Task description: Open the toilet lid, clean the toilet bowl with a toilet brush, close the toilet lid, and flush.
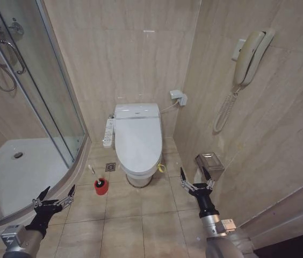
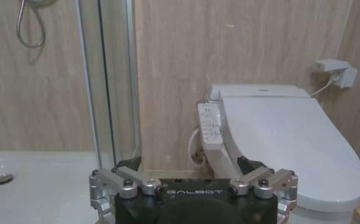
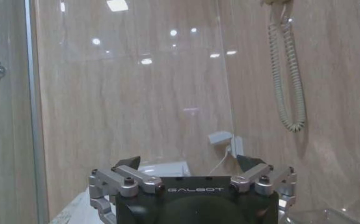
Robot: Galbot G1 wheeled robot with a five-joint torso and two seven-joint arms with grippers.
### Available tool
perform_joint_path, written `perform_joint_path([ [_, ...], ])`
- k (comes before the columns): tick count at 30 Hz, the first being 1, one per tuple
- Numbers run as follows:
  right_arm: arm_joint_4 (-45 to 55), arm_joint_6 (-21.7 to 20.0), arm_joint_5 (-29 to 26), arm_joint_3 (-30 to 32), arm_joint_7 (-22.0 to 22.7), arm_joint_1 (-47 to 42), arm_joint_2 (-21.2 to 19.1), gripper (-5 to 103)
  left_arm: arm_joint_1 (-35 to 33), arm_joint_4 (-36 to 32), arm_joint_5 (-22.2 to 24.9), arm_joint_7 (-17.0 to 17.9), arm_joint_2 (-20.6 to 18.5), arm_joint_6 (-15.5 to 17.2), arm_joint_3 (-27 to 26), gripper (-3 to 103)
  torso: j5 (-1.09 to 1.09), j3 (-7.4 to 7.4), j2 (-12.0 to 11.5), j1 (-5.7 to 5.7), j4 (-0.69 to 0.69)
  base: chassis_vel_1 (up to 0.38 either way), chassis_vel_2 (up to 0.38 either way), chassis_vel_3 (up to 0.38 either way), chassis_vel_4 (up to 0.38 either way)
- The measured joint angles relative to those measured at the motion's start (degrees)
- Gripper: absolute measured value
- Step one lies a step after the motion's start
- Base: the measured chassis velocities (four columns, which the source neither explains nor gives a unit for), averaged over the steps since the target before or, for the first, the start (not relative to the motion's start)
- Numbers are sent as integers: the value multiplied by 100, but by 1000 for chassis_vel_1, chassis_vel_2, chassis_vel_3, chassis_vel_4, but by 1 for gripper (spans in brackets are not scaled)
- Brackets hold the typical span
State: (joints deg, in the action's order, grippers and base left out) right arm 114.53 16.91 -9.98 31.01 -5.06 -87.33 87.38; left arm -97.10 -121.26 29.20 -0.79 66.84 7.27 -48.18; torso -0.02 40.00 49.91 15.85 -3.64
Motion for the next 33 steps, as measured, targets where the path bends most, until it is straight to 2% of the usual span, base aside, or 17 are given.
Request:
perform_joint_path([
  [33,-5,51,-2,-13,-134,-30,-21,100,0,0,0,0,0,0,0,100,0,0,0,0,0,0,0,0,0],
])
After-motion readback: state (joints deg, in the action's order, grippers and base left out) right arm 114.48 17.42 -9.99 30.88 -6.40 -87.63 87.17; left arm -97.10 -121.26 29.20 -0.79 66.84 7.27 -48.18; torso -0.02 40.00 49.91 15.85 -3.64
